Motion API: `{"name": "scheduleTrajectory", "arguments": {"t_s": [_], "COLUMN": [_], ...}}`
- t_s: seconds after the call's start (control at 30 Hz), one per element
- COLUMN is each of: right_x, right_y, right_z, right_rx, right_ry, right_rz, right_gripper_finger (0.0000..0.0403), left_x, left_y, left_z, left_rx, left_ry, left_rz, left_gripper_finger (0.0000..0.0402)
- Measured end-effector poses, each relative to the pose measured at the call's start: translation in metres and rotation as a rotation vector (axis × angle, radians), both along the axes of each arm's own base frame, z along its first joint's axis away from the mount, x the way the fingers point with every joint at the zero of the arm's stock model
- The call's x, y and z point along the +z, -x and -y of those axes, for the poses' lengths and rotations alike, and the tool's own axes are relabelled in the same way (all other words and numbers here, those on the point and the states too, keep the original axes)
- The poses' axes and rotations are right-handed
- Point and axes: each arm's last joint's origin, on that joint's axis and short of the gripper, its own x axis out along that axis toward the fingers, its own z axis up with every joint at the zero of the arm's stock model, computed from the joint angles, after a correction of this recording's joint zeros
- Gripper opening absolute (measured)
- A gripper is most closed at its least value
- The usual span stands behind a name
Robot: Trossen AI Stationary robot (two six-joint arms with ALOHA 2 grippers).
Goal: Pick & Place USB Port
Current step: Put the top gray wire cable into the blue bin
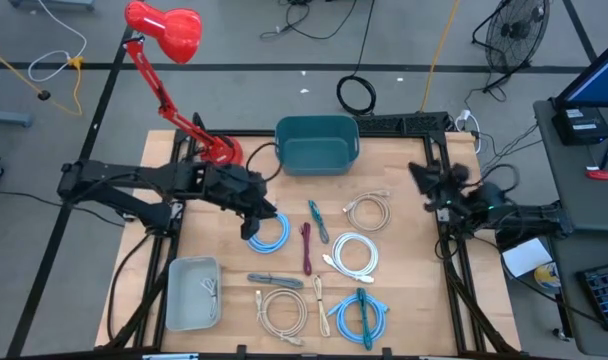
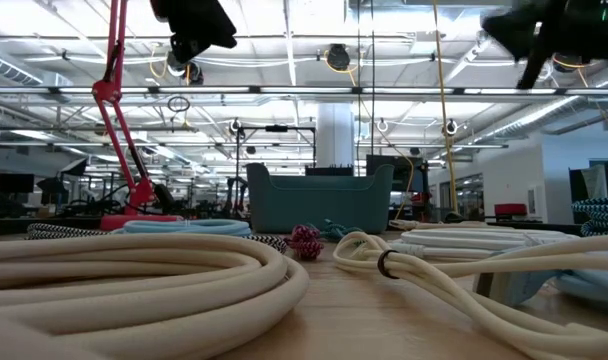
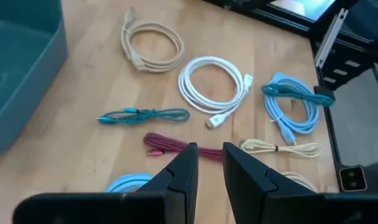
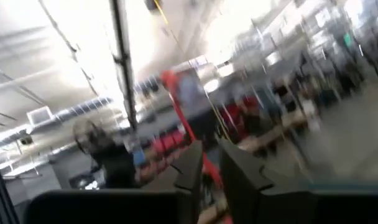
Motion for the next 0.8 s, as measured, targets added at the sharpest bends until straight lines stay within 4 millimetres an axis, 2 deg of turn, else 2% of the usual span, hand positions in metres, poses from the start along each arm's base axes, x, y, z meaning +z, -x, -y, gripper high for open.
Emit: {"name": "scheduleTrajectory", "arguments": {"t_s": [0.13,0.27,0.33,0.43,0.57,0.8], "right_x": [0.038,0.064,0.07,0.072,0.07,0.037], "right_y": [-0.003,-0.023,-0.037,-0.059,-0.078,-0.102], "right_z": [-0.003,-0.004,-0.003,-0.002,-0.002,-0.002], "right_rx": [0.031,0.1,0.124,0.139,0.161,0.284], "right_ry": [0.136,0.177,0.174,0.173,0.234,0.27], "right_rz": [-0.048,-0.261,-0.415,-0.626,-0.82,-1.203], "right_gripper_finger": [0.0107,0.0153,0.0169,0.0183,0.0184,0.016], "left_x": [0.001,0.002,0.003,0.002,0.002,0.0], "left_y": [0.0,0.002,0.002,0.002,0.002,0.003], "left_z": [-0.003,-0.007,-0.009,-0.01,-0.009,-0.004], "left_rx": [0.014,0.028,0.039,0.048,0.055,0.045], "left_ry": [0.0,0.004,0.01,0.018,0.032,0.044], "left_rz": [0.005,0.011,0.012,0.007,0.005,-0.018], "left_gripper_finger": [0.0076,0.0076,0.0076,0.0076,0.0076,0.0076]}}
